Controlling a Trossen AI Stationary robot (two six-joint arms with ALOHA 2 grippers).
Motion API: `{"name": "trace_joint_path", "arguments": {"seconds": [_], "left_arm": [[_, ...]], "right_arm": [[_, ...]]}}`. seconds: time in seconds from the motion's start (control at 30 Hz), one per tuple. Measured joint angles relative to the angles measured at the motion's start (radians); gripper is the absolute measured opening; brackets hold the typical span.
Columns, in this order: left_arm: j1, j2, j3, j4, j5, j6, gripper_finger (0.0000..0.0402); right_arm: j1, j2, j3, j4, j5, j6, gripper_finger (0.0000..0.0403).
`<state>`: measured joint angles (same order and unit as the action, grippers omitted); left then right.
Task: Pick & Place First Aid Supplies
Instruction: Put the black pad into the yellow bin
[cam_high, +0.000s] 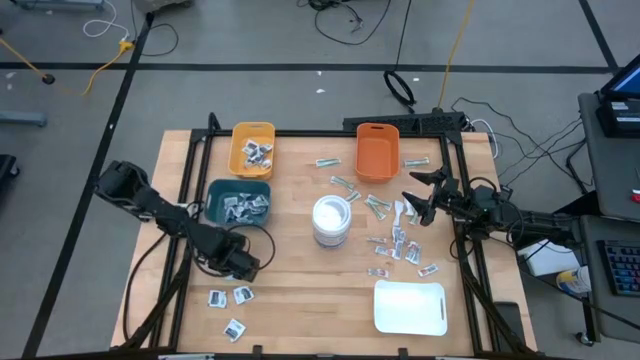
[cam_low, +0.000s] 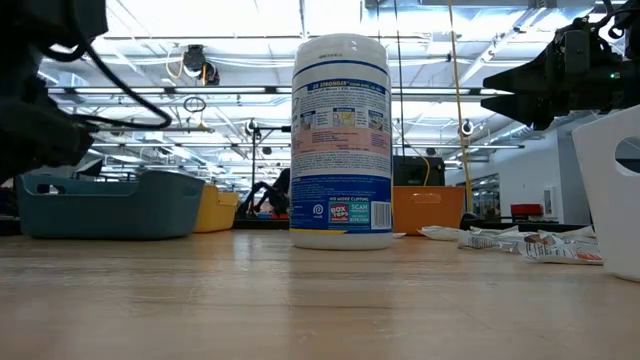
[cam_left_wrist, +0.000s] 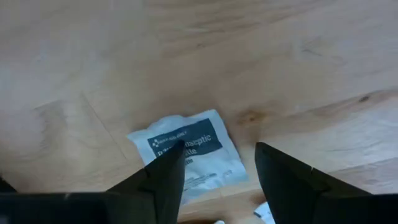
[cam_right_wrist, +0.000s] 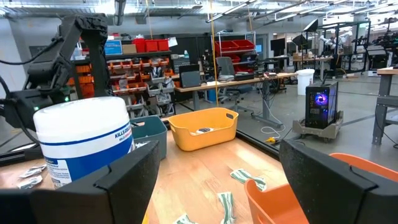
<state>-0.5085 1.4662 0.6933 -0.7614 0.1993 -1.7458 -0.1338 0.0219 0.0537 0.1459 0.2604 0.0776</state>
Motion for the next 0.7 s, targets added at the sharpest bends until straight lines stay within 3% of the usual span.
{"name": "trace_joint_path", "arguments": {"seconds": [0.27, 0.7], "left_arm": [[-0.009, 0.004, -0.022, 0.060, -0.005, -0.009, 0.0168], [-0.009, 0.006, -0.023, 0.059, 0.013, -0.012, 0.0023]], "right_arm": [[0.000, 0.000, 0.000, 0.000, 0.000, 0.000, 0.0322], [0.000, 0.000, 0.000, 0.000, 0.000, 0.000, 0.0324]]}}
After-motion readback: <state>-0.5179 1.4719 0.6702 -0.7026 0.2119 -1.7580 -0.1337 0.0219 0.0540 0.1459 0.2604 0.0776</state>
